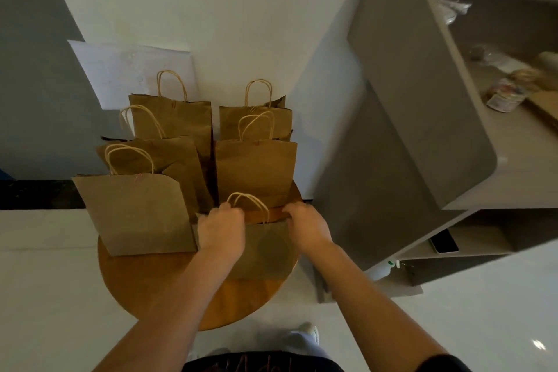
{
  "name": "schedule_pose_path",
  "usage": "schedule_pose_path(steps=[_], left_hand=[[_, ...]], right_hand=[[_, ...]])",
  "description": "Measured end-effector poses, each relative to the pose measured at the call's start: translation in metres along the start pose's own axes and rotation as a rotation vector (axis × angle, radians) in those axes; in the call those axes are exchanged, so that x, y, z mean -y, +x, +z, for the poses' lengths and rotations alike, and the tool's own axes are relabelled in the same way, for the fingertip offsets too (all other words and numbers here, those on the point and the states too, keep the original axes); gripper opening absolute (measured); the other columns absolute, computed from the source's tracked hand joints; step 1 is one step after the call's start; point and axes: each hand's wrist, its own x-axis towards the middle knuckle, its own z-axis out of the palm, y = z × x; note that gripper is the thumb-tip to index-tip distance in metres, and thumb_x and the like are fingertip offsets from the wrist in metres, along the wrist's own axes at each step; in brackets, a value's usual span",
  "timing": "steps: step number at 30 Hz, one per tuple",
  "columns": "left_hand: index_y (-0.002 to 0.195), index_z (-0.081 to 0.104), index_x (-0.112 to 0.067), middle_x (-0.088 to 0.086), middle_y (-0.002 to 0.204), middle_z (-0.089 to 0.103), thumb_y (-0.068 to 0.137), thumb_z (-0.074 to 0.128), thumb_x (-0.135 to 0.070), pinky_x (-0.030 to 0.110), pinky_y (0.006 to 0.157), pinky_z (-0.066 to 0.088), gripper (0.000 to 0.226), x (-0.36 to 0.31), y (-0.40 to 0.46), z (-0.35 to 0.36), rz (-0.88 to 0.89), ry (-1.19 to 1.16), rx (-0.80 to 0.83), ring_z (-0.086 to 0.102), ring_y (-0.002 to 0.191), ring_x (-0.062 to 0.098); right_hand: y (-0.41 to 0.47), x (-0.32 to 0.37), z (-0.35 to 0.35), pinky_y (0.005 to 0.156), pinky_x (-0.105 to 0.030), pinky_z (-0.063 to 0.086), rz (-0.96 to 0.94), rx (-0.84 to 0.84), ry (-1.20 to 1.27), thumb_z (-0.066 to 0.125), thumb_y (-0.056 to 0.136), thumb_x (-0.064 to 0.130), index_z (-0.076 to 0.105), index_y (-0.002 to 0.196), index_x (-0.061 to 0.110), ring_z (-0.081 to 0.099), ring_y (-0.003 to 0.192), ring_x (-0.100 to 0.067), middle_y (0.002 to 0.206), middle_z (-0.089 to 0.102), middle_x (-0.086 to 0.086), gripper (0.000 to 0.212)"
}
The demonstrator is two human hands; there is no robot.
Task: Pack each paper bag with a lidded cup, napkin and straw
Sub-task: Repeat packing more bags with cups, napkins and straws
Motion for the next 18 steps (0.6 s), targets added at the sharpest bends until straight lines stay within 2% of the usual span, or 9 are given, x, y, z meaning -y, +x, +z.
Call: schedule_pose_path(steps=[3, 6, 9, 13, 16, 18], left_hand=[[0.099, 0.062, -0.019, 0.001, 0.091, 0.059, 0.096, 0.051, -0.019, 0.032, 0.077, 0.051, 0.012, -0.025, -0.008, -0.045, 0.015, -0.093, 0.006, 0.059, 0.084, 0.018], [0.097, 0.062, -0.022, -0.004, 0.085, 0.062, 0.096, 0.049, -0.032, 0.025, 0.070, 0.049, 0.017, -0.054, -0.020, -0.093, 0.118, -0.204, -0.155, 0.059, 0.077, 0.011], [0.101, 0.063, -0.022, -0.004, 0.091, 0.064, 0.096, 0.047, -0.035, 0.022, 0.070, 0.046, 0.021, -0.092, -0.022, -0.137, 0.275, -0.351, -0.288, 0.059, 0.079, 0.009], [0.093, 0.065, -0.018, 0.000, 0.087, 0.062, 0.096, 0.048, -0.033, 0.034, 0.072, 0.049, 0.023, -0.151, -0.016, -0.189, 0.451, -0.492, -0.432, 0.057, 0.078, 0.016], [0.089, 0.067, -0.016, 0.002, 0.086, 0.061, 0.094, 0.051, -0.028, 0.038, 0.073, 0.048, 0.021, -0.203, -0.007, -0.216, 0.605, -0.565, -0.558, 0.056, 0.079, 0.019], [0.087, 0.068, -0.015, 0.002, 0.085, 0.062, 0.093, 0.052, -0.025, 0.038, 0.073, 0.048, 0.019, -0.244, 0.002, -0.228, 0.692, -0.559, -0.585, 0.057, 0.080, 0.019]], right_hand=[[-0.016, 0.011, -0.043, 0.094, -0.033, 0.048, -0.016, -0.068, 0.082, 0.046, 0.096, 0.009, 0.057, 0.123, 0.015, 0.055, 0.109, -0.021, 0.120, 0.057, -0.003, 0.030], [-0.036, 0.020, -0.095, 0.091, -0.034, 0.049, -0.005, -0.213, 0.118, 0.043, 0.097, 0.008, 0.056, 0.124, 0.017, 0.058, 0.105, -0.020, 0.116, 0.059, -0.001, 0.031], [-0.059, 0.020, -0.151, 0.084, -0.030, 0.049, -0.026, -0.385, 0.098, 0.045, 0.096, 0.010, 0.059, 0.117, 0.017, 0.059, 0.099, -0.020, 0.110, 0.059, -0.001, 0.026], [-0.082, -0.002, -0.218, 0.067, -0.024, 0.041, -0.145, -0.655, 0.170, 0.049, 0.093, 0.009, 0.065, 0.093, 0.011, 0.056, 0.078, -0.015, 0.086, 0.059, 0.000, 0.017], [-0.089, -0.040, -0.259, 0.067, -0.020, 0.047, -0.194, -0.913, 0.294, 0.053, 0.091, 0.009, 0.066, 0.090, 0.014, 0.058, 0.076, -0.008, 0.082, 0.064, 0.002, 0.014], [-0.087, -0.074, -0.281, 0.067, -0.016, 0.047, -0.158, -0.929, 0.343, 0.054, 0.092, 0.012, 0.064, 0.089, 0.021, 0.058, 0.075, -0.003, 0.080, 0.063, 0.008, 0.014]])
